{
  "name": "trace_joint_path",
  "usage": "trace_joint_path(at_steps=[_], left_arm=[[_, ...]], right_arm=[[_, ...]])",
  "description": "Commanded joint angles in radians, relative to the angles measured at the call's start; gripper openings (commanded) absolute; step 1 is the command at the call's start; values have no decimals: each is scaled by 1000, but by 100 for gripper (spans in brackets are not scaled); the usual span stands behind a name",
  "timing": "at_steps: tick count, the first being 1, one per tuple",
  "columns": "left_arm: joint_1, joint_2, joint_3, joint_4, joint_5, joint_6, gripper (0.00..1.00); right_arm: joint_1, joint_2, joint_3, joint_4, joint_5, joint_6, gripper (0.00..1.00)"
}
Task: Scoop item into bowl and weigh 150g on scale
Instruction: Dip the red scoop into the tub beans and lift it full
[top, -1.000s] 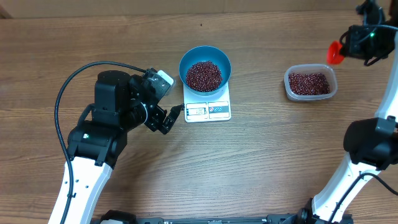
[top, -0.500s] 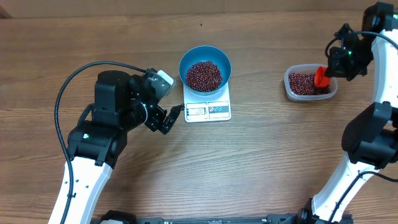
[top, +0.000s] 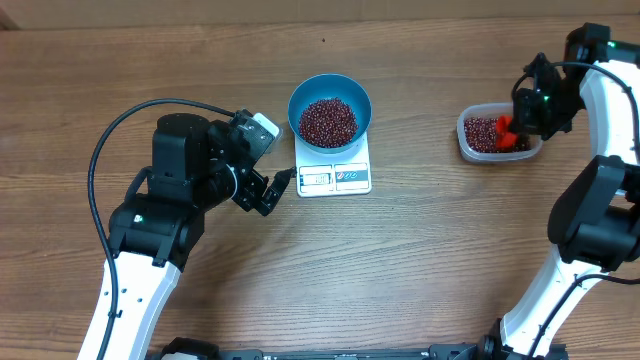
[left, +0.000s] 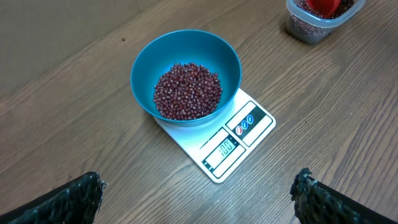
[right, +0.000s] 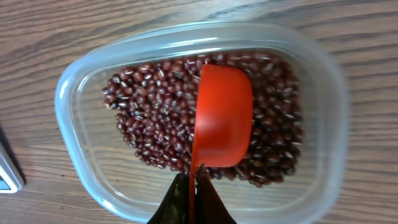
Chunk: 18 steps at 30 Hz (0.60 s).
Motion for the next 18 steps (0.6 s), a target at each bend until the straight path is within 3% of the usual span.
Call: trace_joint_path(at_steps=[1,9,18], left_arm=[[5,3,-2,3,14,-14,99],[5,3,-2,3,14,-14,100],[5,3,-2,2,14,-14,100]], right_arm=[[24,-7,-43,23,-91,8,4],[36,-7,-48,-1,-219,8,4],[-52,-7,-48,-38,-334,8,4]])
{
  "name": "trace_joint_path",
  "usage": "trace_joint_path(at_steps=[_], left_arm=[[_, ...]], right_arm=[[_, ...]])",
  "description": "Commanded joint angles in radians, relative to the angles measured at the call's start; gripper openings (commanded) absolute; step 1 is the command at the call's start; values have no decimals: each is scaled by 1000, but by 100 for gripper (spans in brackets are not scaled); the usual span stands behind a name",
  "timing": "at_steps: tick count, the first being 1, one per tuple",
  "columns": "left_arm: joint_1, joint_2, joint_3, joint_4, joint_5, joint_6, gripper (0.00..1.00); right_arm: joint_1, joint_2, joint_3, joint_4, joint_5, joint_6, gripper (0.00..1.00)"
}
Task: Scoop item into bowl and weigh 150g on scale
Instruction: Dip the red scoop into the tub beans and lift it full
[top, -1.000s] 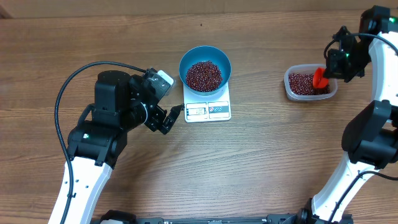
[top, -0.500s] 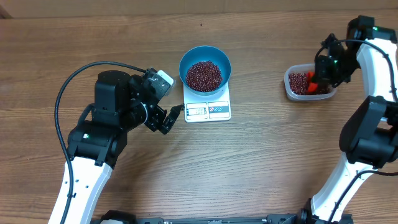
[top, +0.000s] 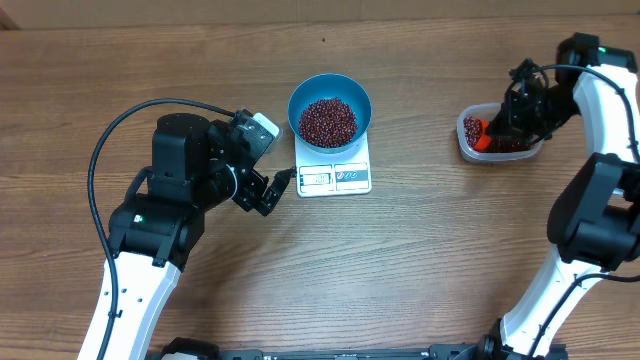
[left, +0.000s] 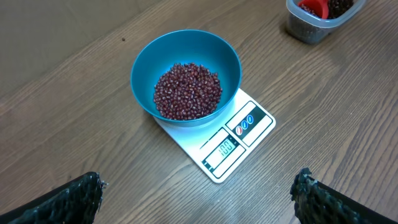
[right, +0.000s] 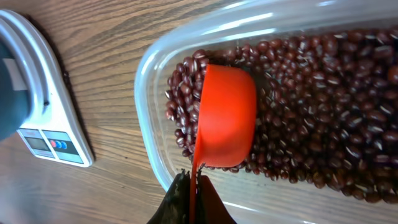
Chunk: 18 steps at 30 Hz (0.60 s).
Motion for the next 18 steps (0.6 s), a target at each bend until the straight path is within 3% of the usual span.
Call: trace_joint_path(at_steps=[1,7,16,18], left_arm=[[5,3,-2,3,14,-14,100],[5,3,-2,3,14,-14,100],[5,3,-2,3,14,-13,99],[5,3,-2,3,14,-14,100]], right_arm=[[-58,-6,-6,-4,-126,5,4],[-160,-6,-6,-3,-280,0,4],[-221,-6,-6,-45,-321,-12,4],[-239,-6,-6,-71,-371,-78,4]])
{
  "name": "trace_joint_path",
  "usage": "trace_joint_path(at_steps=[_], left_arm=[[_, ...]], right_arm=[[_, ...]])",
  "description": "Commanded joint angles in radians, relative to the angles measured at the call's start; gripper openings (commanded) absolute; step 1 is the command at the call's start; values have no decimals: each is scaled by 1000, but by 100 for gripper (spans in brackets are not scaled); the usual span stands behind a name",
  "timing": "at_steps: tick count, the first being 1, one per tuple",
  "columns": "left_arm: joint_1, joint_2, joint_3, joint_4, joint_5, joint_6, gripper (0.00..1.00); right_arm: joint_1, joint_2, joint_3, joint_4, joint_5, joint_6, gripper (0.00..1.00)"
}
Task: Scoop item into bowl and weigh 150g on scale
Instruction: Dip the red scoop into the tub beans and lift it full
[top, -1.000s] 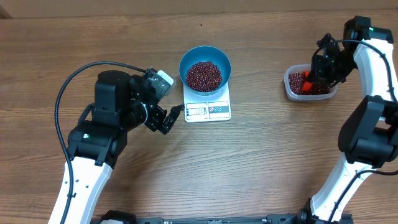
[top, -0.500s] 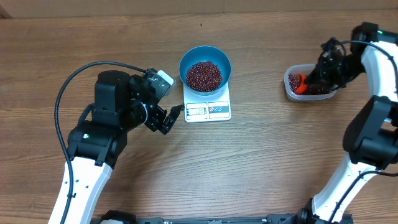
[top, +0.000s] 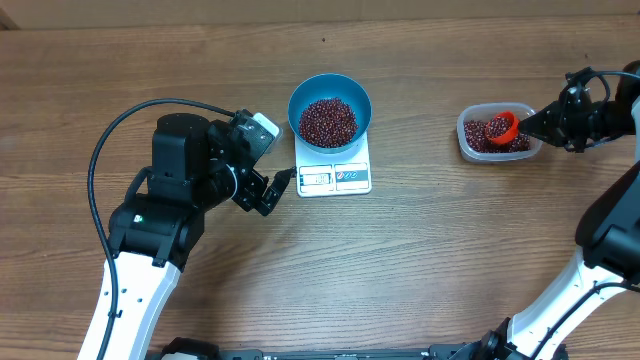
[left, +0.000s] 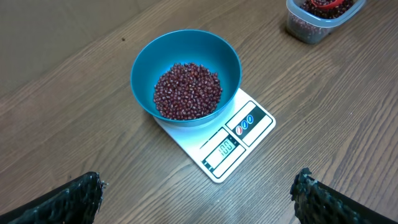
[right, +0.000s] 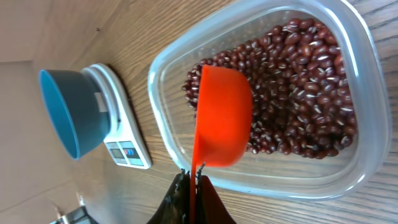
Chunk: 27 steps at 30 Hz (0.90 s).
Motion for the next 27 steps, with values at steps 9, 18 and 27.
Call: trace_joint_path(at_steps=[9,18,27], left_arm=[[5,3,-2,3,14,-14,100],[5,3,-2,3,14,-14,100],[5,3,-2,3,14,-13,100]], right_arm=[[-61,-6,-6,-63,-108,-140,4],[-62,-6,-3,-77,-174,-184,4],[-96,-6,-2,-115,-297,-263,4]])
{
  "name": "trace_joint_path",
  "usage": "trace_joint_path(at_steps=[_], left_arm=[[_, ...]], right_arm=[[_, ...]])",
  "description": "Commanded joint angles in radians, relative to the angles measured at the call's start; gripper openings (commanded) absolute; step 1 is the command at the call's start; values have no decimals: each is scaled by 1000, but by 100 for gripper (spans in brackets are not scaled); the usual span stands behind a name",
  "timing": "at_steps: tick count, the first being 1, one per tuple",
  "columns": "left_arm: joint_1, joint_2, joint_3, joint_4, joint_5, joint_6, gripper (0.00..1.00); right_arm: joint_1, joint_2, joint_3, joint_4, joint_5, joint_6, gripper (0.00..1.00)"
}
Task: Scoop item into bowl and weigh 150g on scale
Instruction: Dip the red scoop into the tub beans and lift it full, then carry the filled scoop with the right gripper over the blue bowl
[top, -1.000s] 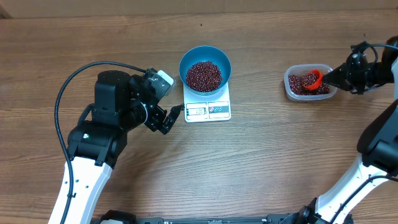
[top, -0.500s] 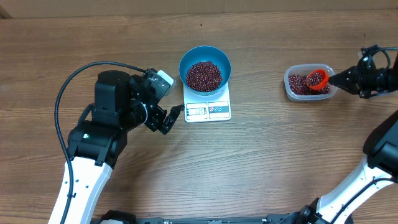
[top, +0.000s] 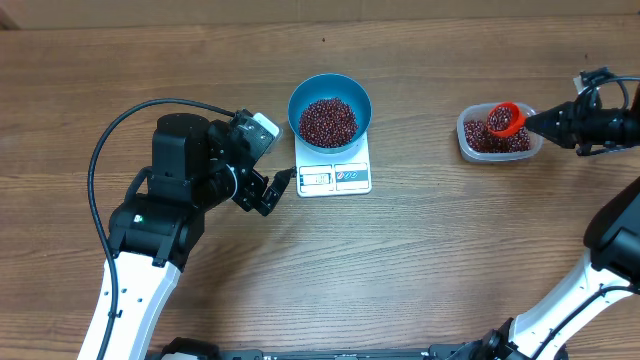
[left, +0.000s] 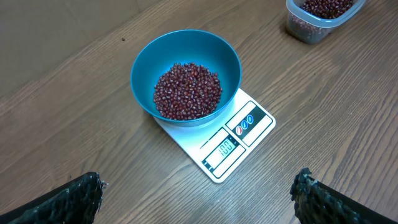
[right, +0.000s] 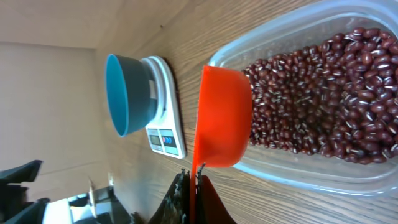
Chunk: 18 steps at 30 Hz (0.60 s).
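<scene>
A blue bowl (top: 330, 110) holding red beans stands on a small white scale (top: 334, 176) at the table's middle; the same bowl (left: 185, 78) fills the left wrist view. My right gripper (top: 553, 124) is shut on the handle of an orange scoop (top: 503, 119) loaded with beans, held above a clear tub (top: 497, 140) of beans at the right. From the right wrist the scoop (right: 222, 115) shows its underside over the tub (right: 323, 99). My left gripper (top: 265, 190) hangs open just left of the scale, fingertips (left: 71, 196) wide apart.
A black cable (top: 130, 115) loops from the left arm over the wooden table (top: 420, 270). The scale's display (left: 227, 148) faces the left arm. The right arm's white links (top: 600, 270) stand along the right edge.
The right gripper has drawn back to the right and the bean-filled scoop sits higher over the tub. The left arm, bowl and scale have not moved.
The scoop first lay over the beans in the tub, then at the tub's left end among them. Later it held beans at the tub's rim. Now it hangs loaded above the tub. The left gripper stayed open beside the scale throughout.
</scene>
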Motion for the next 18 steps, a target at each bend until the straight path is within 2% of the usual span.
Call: trace_joint_path(at_steps=[1,9,18], left_arm=[[5,3,-2,3,14,-14,100],[5,3,-2,3,14,-14,99],[5,3,-2,3,14,-14,100]], right_arm=[[-34,-6,-2,-8,-108,-30,4],[-65,-6,4,-96,-206,-30,4],[-13,-6,5,-171,-230,-79,4]])
